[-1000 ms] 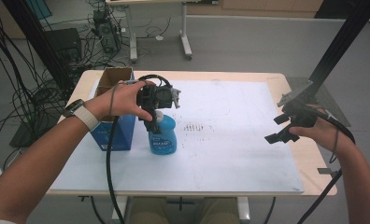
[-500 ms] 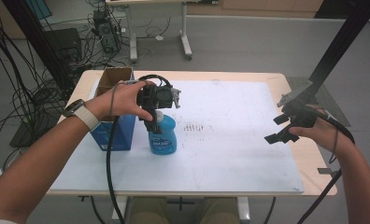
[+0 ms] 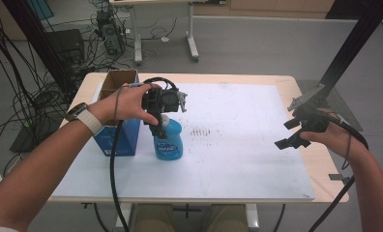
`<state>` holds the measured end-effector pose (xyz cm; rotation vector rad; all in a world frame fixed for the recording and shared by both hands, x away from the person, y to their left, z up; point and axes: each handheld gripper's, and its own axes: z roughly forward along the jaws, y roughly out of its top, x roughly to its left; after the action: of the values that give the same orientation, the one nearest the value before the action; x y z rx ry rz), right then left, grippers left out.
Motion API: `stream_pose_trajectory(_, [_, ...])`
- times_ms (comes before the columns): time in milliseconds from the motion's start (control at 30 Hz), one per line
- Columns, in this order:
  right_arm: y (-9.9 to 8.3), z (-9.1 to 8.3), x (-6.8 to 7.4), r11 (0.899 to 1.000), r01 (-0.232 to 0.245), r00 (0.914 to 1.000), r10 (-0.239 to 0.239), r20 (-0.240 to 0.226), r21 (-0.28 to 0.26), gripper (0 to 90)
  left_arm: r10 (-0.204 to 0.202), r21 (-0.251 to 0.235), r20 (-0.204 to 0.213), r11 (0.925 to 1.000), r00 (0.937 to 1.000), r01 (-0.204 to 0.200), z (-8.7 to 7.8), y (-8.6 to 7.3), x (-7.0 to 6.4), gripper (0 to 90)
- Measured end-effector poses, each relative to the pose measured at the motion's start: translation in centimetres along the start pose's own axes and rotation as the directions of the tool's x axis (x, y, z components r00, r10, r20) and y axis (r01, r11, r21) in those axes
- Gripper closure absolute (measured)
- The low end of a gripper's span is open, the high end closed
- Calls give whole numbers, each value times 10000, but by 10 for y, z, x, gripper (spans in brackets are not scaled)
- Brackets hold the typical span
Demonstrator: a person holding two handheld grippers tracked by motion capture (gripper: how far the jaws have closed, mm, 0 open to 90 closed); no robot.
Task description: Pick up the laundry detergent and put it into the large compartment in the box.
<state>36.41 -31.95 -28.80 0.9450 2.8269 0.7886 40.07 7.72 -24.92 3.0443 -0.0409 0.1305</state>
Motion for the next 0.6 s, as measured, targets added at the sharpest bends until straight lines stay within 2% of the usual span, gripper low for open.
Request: stream_pose_trajectory(600, [-1,-1,0,10000,9,10000,-9,26,-11,70,-24,0,-12,10000,10000,24,0,1,-1,80])
